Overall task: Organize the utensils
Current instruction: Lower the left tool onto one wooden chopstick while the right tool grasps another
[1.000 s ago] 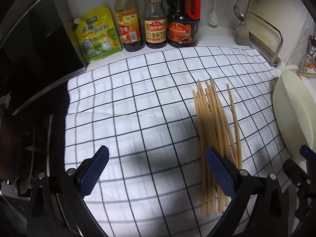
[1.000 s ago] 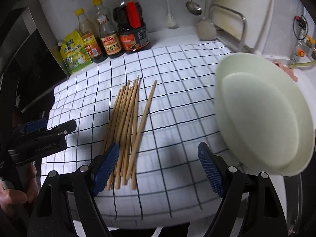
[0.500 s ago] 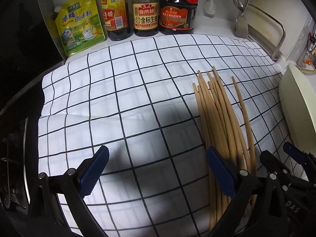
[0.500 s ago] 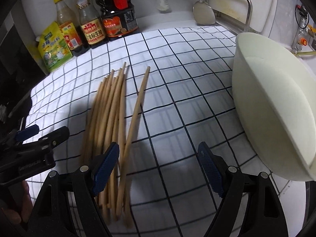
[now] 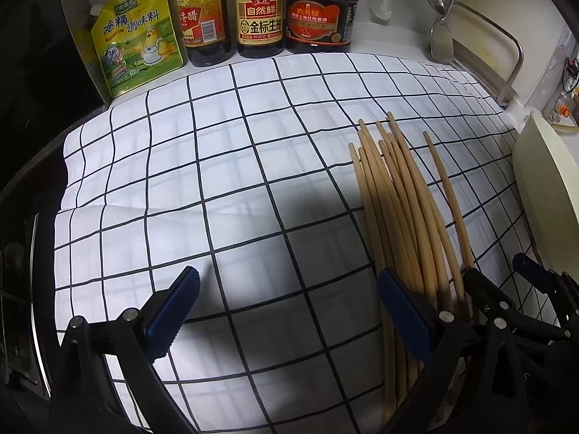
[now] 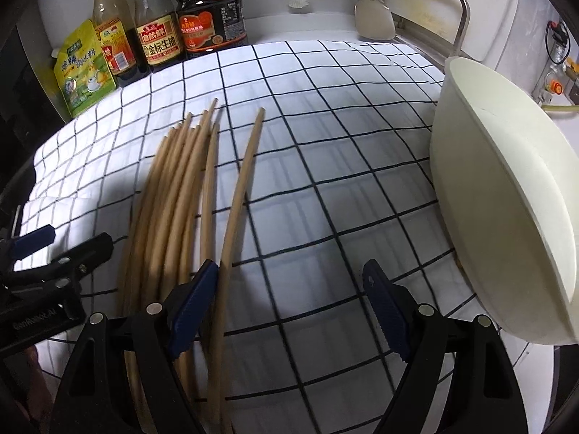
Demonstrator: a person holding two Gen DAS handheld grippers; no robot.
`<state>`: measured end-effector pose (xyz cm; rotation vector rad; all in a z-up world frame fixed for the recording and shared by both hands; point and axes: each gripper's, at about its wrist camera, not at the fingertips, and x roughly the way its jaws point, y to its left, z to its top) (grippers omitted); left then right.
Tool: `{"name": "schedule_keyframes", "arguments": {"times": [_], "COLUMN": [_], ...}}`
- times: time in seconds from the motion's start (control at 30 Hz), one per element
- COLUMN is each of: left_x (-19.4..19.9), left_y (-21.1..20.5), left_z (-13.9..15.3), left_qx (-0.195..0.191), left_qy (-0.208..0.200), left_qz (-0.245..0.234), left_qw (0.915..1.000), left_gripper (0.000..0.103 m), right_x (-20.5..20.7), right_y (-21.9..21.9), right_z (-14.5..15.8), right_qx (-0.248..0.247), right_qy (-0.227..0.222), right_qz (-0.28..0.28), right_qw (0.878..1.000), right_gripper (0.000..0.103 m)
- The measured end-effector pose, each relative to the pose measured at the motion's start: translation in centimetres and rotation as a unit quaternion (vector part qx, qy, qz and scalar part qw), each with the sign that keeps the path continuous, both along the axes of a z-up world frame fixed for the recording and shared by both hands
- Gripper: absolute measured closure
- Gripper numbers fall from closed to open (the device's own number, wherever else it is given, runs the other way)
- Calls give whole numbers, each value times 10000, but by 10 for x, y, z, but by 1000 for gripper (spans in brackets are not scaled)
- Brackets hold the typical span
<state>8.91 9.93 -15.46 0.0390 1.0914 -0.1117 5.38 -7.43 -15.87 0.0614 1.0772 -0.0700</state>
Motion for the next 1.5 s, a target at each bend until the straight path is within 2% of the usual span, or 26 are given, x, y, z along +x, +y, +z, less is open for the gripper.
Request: {"name": "schedule_keyframes", "arguments": {"times": [0.3, 0.53, 0.6, 0.77, 0.93, 1.17, 1.23, 1.5], "left_x": [-5, -10, -9, -10, -10, -13, -11, -7], "left_y": [-8, -7, -7, -10, -9, -14, -15, -10], "left_z": [-3, -7, -11, -10, -3, -10, -15, -14], "left_qx": [-25, 228, 288, 280, 57, 135, 217, 172], "left_qy": [62, 56, 166, 194, 89, 132, 256, 149], "left_qz": [-61, 59, 68, 97, 117, 51, 102, 137], "left_qw": [10000, 9997, 9994, 9994, 9999, 9998, 9994, 9996], "left_gripper": [6, 6, 6, 6, 6, 6, 6, 6], "right_x": [-8, -10, -10, -9, -9, -9, -8, -8], "right_y": [-16, -17, -17, -16, -17, -17, -17, -13], "right_z": [-3, -2, -2, -1, -2, -2, -2, -2], "right_qx": [-87, -91, -97, -106, -105, -97, -96, -258], "right_qy": [-4, -29, -35, -39, -40, -48, -56, -138], "right_qz": [-160, -146, -147, -142, -155, -162, -168, -36], "right_qw": [9998, 9998, 9998, 9998, 9998, 9998, 9998, 9996], "right_gripper": [25, 25, 25, 25, 25, 25, 25, 26]}}
